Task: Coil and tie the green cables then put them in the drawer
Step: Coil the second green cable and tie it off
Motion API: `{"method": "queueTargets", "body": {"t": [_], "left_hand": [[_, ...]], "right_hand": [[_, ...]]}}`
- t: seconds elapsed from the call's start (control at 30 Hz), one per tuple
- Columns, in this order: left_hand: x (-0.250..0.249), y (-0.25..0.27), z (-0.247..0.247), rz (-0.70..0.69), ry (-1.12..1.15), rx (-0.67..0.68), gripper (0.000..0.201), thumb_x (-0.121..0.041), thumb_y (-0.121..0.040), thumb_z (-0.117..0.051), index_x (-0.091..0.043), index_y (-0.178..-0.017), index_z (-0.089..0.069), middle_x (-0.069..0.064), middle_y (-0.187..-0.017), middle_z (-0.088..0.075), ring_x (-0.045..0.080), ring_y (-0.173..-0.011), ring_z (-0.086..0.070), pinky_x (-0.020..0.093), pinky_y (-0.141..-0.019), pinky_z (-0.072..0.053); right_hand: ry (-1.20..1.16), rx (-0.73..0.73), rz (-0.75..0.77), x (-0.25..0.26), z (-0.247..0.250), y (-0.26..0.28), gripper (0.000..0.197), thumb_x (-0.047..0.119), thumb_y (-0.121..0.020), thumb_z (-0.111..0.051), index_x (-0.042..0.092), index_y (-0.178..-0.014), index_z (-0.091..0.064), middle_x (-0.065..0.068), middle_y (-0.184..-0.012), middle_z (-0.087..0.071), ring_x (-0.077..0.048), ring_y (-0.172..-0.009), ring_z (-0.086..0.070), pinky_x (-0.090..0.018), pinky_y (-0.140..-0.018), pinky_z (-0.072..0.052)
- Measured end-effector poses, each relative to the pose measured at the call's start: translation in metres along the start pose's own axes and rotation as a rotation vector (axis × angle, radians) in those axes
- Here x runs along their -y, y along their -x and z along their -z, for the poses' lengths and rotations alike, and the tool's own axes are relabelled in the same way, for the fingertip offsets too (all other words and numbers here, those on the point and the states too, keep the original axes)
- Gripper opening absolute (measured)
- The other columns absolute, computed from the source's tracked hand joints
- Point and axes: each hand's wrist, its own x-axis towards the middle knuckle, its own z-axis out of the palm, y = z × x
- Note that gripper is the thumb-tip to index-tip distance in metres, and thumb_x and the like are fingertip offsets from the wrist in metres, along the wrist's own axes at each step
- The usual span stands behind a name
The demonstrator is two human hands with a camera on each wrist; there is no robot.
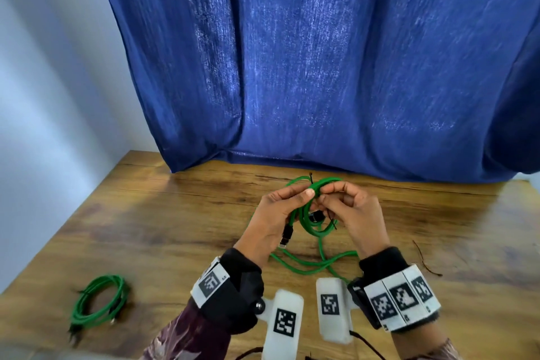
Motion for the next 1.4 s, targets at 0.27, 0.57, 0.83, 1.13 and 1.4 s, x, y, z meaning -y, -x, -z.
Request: {"method": "queueTargets", "body": {"t": [0.27,0.57,0.83,1.13,1.4], "left_hand": [[-0.016,0.010,0.026,0.061,0.085,-0.023,0.018,-0.001,-0.084,-0.059,-0.009,-0.097,-0.069,0.002,-0.075,-0.074,0.010,-0.066,-0.069,0.019,-0.063,-0.055],[-0.033,0.025,0.055,0.076,0.110,-0.068,0.017,0.000,-0.082,-0.062,-0.006,-0.096,-0.069,0.007,-0.076,-0.073,0.013,-0.067,-0.069,0.022,-0.065,-0.057],[-0.033,0.040,0.059,0.040,0.105,-0.115,0.012,0.001,-0.081,-0.064,-0.007,-0.080,-0.072,0.006,-0.068,-0.071,0.014,-0.062,-0.064,0.024,-0.066,-0.055],[-0.039,0.046,0.062,0.046,0.075,-0.114,0.016,0.003,-0.081,-0.061,-0.006,-0.073,-0.071,0.009,-0.069,-0.070,0.017,-0.064,-0.064,0.025,-0.064,-0.055],[-0.039,0.046,0.058,0.064,0.043,-0.119,0.018,-0.005,-0.087,-0.054,0.004,-0.090,-0.069,0.014,-0.077,-0.070,0.015,-0.062,-0.066,0.020,-0.053,-0.052]], "right_hand": [[0.106,-0.038,0.084,0.004,-0.035,0.012,0.017,-0.001,-0.081,-0.065,0.015,-0.078,-0.067,-0.005,-0.068,-0.072,-0.012,-0.062,-0.065,-0.022,-0.061,-0.052],[0.055,0.038,0.157,0.001,-0.066,0.027,0.021,-0.001,-0.079,-0.067,0.016,-0.090,-0.071,-0.002,-0.085,-0.074,-0.012,-0.079,-0.069,-0.019,-0.073,-0.053],[0.317,-0.357,0.420,-0.005,-0.103,0.033,0.016,0.015,-0.077,-0.073,0.028,-0.084,-0.068,0.009,-0.078,-0.069,-0.013,-0.068,-0.068,-0.036,-0.066,-0.057],[0.495,-0.419,0.667,0.000,-0.111,0.033,0.006,0.008,-0.075,-0.075,0.009,-0.078,-0.070,-0.002,-0.087,-0.063,-0.005,-0.075,-0.058,-0.007,-0.065,-0.047],[0.438,-0.414,0.604,0.001,-0.110,0.028,0.015,0.005,-0.076,-0.073,0.016,-0.083,-0.065,0.008,-0.073,-0.065,-0.006,-0.065,-0.063,-0.017,-0.060,-0.053]]}}
